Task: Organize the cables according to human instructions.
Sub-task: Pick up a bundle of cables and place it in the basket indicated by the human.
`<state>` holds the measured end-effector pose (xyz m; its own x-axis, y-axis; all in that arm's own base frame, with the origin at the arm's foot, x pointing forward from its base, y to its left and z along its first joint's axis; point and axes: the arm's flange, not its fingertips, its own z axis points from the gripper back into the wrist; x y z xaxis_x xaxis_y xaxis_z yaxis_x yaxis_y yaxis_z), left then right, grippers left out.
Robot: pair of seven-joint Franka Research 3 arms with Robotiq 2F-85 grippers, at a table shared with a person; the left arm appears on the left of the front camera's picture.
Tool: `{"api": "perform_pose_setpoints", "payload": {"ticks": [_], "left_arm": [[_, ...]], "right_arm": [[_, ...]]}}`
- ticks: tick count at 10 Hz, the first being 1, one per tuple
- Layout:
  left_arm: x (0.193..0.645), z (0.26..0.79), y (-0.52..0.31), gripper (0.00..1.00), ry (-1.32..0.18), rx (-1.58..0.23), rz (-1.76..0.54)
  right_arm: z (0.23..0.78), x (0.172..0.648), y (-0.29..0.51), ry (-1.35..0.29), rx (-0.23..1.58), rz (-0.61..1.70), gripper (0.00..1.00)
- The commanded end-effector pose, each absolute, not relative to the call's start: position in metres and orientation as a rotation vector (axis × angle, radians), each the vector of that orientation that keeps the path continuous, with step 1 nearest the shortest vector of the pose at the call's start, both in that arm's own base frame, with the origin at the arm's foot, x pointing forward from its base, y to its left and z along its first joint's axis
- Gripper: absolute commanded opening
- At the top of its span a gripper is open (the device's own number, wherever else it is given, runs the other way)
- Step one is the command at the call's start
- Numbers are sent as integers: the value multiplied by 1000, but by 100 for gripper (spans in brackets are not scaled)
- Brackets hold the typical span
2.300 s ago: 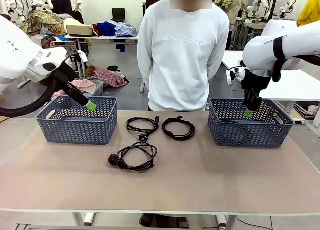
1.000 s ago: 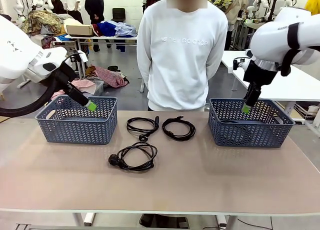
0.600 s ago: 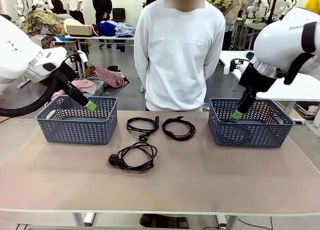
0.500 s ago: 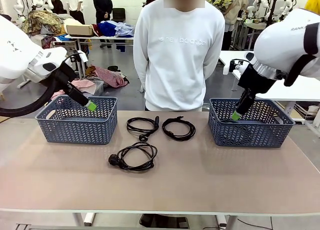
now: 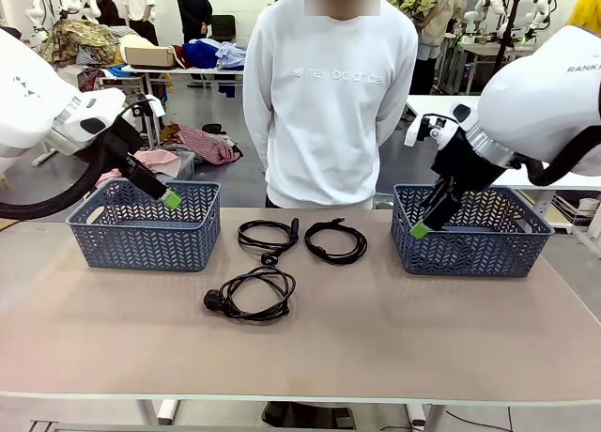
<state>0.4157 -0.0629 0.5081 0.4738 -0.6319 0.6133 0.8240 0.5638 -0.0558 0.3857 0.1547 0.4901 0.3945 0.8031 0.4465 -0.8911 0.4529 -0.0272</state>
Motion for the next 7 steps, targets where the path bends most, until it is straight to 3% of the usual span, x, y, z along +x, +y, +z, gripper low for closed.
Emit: {"api": "perform_pose_setpoints", "payload": {"ticks": [1, 7], "left_arm": [[416, 508, -61, 100, -598, -391, -934], [416, 508, -61, 100, -598, -391, -934]], "right_arm": [[479, 369, 158, -471, 268, 1083, 100], [475, 361, 165, -433, 243, 1121, 100]]}}
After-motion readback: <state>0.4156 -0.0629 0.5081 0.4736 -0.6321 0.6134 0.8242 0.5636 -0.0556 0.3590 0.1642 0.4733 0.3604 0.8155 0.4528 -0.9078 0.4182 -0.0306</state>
